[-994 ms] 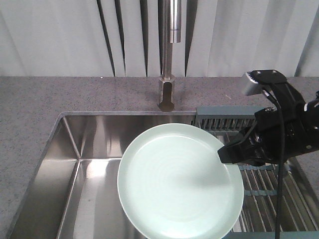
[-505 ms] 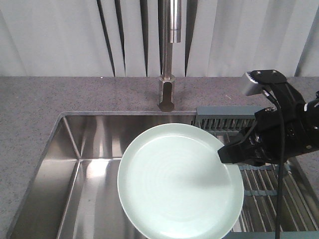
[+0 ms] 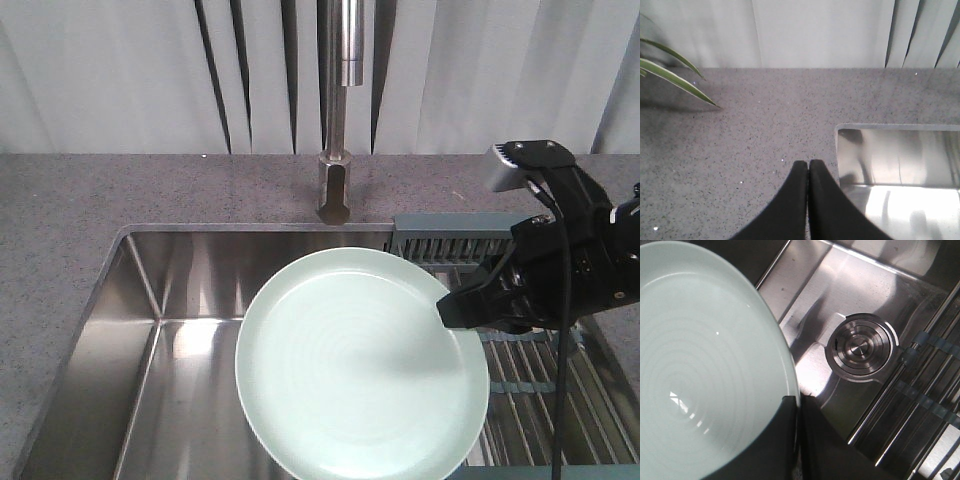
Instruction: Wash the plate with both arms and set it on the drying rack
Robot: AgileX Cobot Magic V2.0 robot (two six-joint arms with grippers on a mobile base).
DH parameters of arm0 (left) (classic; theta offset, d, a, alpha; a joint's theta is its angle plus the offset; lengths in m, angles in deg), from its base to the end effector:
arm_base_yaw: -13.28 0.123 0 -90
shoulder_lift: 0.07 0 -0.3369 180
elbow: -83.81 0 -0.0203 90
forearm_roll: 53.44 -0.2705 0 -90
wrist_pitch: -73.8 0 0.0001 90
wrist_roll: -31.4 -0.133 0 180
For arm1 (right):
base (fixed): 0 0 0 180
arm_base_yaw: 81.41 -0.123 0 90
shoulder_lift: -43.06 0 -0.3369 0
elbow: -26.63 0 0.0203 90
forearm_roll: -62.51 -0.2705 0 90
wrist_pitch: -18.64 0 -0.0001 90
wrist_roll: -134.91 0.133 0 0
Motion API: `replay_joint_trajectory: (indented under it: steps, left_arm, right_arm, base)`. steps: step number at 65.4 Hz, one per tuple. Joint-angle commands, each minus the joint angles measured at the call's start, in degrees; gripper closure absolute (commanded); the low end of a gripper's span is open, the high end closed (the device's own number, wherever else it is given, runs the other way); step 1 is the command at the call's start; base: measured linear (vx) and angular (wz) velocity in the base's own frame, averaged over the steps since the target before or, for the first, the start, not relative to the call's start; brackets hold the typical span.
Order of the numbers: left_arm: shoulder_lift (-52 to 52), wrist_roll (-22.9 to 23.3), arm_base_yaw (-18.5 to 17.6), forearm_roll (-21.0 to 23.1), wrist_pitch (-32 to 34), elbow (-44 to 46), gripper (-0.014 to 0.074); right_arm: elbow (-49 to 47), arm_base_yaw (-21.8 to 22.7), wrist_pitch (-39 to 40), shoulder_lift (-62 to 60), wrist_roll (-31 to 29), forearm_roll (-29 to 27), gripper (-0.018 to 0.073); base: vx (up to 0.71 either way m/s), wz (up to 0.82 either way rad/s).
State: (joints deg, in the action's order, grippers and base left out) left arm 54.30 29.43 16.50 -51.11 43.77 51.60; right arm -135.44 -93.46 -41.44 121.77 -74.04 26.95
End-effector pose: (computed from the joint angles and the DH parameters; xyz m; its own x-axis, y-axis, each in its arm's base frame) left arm 0.1913 0.0080 0.3736 -0.4469 -0.0260 -0.8942 -0.0384 0.9992 -0.0098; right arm 0.2403 0.1199 0.3414 -0.7795 -0.3095 -0.5446 -0.5501 0.7540 0.3589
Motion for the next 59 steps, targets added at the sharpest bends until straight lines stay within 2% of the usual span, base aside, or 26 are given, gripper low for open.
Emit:
replay_joint_trajectory:
  steps: [1, 27, 44, 59]
  left_arm:
    - [3.1, 0.0, -0.2, 0.7, 3.2, 2.0, 0.0603]
    - [12.9, -0.3, -0.2, 1.6, 1.8, 2.5, 0.0596]
    - [19.4, -3.1, -0.2, 1.6, -7.5, 9.0, 0.0581]
    - [24.1, -4.6, -0.2, 1.9, -11.9, 15.2, 0.0574]
  right_arm:
    - [-1.4, 0.2, 1.2, -1.5, -0.2, -2.6, 0.0561]
    - [-1.4, 0.2, 1.2, -1.5, -0.2, -2.6, 0.0561]
    - [-1.4, 0.2, 1.2, -1.5, -0.2, -2.6, 0.0561]
    - [-1.4, 0.2, 1.2, -1.5, -0.2, -2.6, 0.0561]
  base:
    - [0.00, 0.00]
    - [0.00, 0.00]
    - [0.00, 0.00]
    - [0.00, 0.00]
